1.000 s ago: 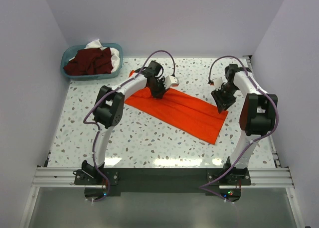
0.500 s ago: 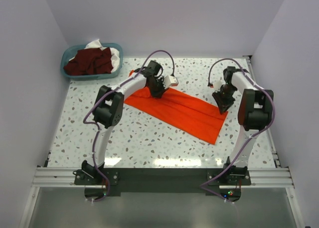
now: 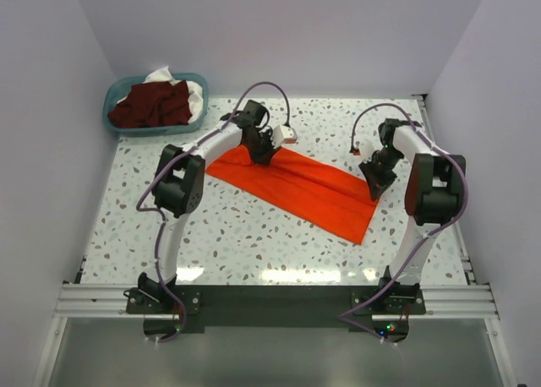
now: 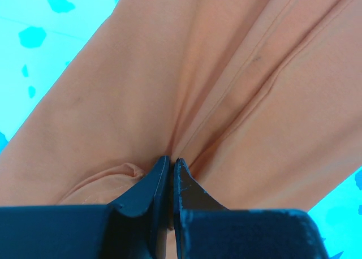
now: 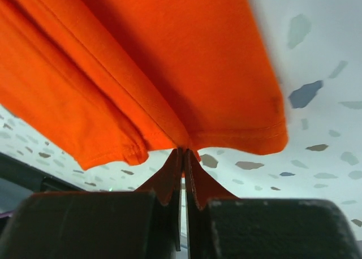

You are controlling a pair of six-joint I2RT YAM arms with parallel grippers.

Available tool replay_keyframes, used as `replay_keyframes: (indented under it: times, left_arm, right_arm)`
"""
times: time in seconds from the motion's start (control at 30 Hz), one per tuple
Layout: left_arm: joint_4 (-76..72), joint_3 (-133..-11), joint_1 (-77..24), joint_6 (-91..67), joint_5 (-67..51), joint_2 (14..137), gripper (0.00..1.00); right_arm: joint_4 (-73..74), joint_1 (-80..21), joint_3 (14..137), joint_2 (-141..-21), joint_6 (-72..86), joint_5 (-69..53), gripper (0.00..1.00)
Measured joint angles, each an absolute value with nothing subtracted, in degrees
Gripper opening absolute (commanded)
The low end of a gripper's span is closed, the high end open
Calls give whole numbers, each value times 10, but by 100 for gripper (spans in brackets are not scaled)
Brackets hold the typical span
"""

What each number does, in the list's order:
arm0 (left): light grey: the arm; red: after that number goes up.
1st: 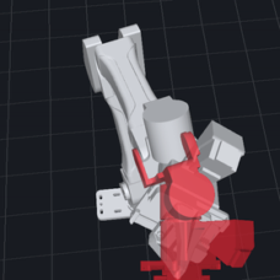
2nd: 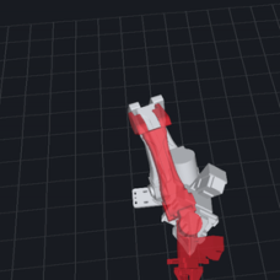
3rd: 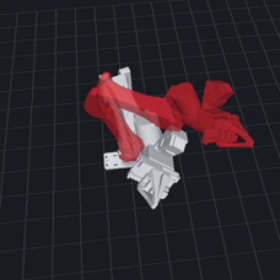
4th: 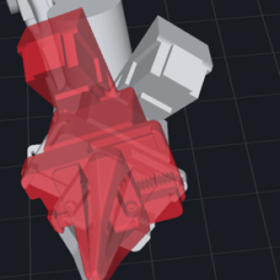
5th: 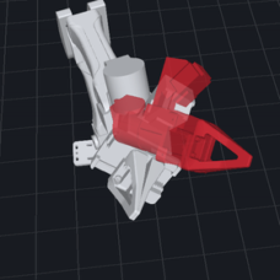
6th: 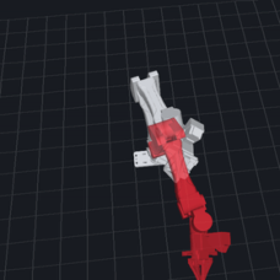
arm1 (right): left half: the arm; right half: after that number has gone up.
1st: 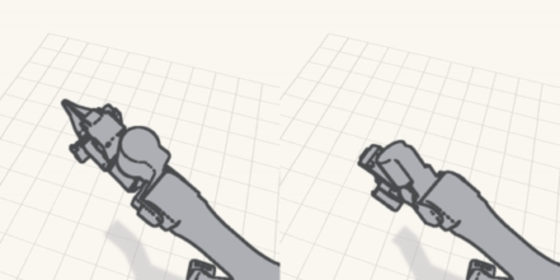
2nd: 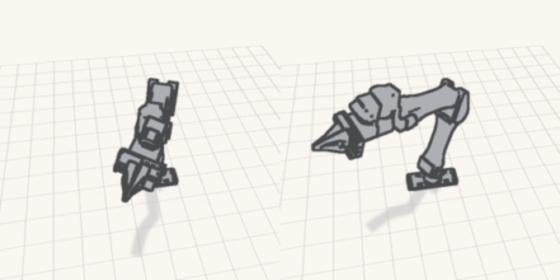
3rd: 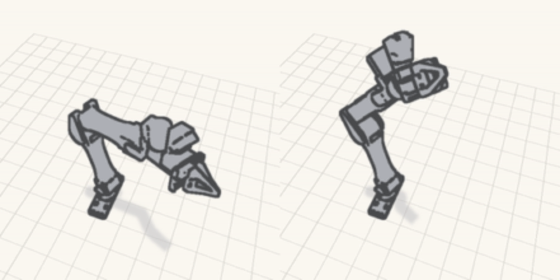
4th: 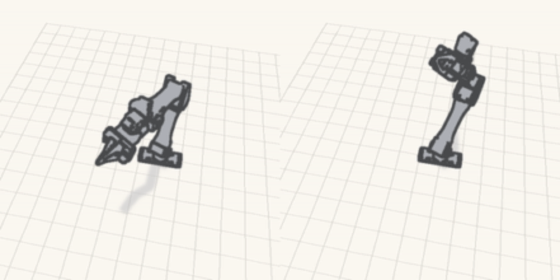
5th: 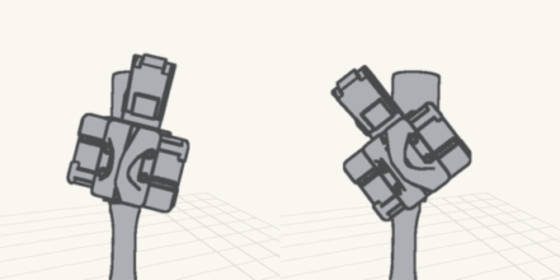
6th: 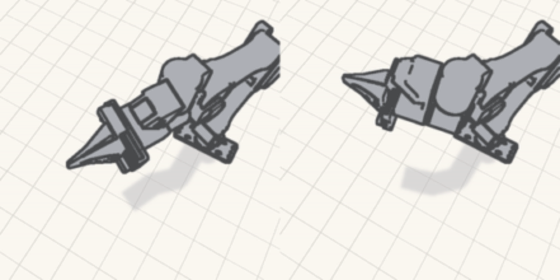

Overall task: Fold and stack the t-shirts
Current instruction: Fold the tshirt

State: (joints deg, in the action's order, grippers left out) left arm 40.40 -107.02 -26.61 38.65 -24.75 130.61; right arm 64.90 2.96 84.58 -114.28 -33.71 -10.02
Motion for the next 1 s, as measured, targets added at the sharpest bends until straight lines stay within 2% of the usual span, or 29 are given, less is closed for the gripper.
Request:
replay_keyframes:
  times: [0.17, 0.23, 0.27, 0.3, 0.4, 0.47, 0.63, 0.8, 1.0]
  left_arm:
    - [417, -1055, -260, 401, -262, 1292, 0]
    - [428, -1053, -257, 414, -265, 1287, 14]
    - [434, -1052, -256, 424, -266, 1287, 20]
    - [442, -1052, -256, 435, -268, 1286, 29]
    - [465, -1052, -255, 460, -269, 1286, 37]
    - [477, -1052, -255, 467, -274, 1284, 41]
    - [477, -1051, -254, 455, -298, 1259, 41]
    - [438, -1051, -228, 369, -329, 1215, 36]
    - [408, -1051, -158, 258, -288, 1209, 35]
  right_arm:
    - [664, 30, 816, -1116, -352, -130, 0]
    - [668, 29, 806, -1109, -358, -137, 3]
    - [670, 29, 802, -1108, -360, -141, 9]
    - [672, 29, 800, -1108, -361, -145, 12]
    - [681, 26, 795, -1108, -370, -150, 22]
    - [694, 26, 796, -1108, -376, -158, 23]
    - [728, 25, 829, -1108, -382, -174, 22]
    - [715, 24, 875, -1109, -367, -192, 20]
    - [681, 14, 926, -1155, -338, -189, 15]
